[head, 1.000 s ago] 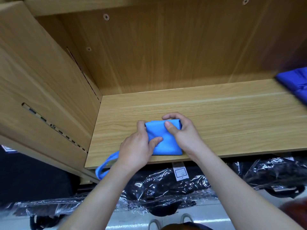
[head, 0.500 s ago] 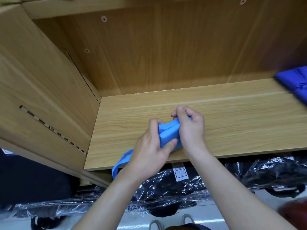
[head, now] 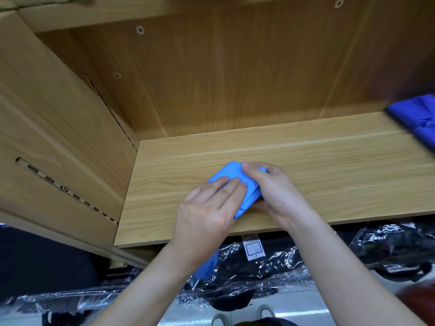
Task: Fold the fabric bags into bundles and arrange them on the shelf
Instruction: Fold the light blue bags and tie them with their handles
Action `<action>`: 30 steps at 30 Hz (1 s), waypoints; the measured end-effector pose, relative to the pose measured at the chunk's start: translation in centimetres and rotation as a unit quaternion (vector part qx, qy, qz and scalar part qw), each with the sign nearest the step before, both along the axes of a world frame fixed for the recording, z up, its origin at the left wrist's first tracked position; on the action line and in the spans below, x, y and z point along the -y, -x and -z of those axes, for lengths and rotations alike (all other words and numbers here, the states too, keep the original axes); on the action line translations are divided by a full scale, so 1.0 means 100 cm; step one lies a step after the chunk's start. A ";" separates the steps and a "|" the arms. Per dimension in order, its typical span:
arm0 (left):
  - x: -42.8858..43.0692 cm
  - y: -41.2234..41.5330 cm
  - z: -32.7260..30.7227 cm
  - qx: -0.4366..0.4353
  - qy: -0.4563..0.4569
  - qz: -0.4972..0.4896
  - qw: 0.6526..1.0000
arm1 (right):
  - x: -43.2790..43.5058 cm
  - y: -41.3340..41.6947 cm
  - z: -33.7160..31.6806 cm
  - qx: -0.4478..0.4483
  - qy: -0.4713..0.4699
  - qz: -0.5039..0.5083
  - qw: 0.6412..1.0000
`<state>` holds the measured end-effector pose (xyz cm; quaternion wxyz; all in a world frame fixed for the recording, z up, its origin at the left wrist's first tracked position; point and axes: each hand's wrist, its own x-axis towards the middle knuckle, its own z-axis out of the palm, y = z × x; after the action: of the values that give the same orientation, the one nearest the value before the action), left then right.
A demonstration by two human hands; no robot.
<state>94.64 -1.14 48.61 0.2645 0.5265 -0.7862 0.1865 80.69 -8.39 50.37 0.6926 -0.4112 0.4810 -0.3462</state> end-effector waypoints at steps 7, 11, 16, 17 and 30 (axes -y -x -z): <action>-0.009 0.003 -0.011 -0.249 -0.287 0.029 0.925 | -0.002 0.018 0.017 -0.008 0.158 0.014 0.987; 0.008 -0.002 -0.018 -0.414 -0.356 -0.058 0.836 | -0.001 0.023 0.007 0.046 0.214 -0.114 0.969; 0.014 0.014 -0.005 -0.614 -0.349 -0.078 0.704 | -0.009 -0.004 0.006 0.004 0.133 0.111 0.985; 0.013 0.018 -0.001 -0.604 -0.327 -0.097 0.720 | -0.013 -0.011 0.007 -0.049 0.136 0.129 0.981; 0.023 0.011 -0.013 -0.443 -0.370 -0.071 0.814 | 0.016 0.018 -0.001 -0.284 0.309 -0.158 0.893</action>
<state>93.57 -3.48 49.92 0.3552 0.6649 -0.5540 -0.3534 78.88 -9.95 50.46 0.4097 -0.7563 0.4545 -0.2315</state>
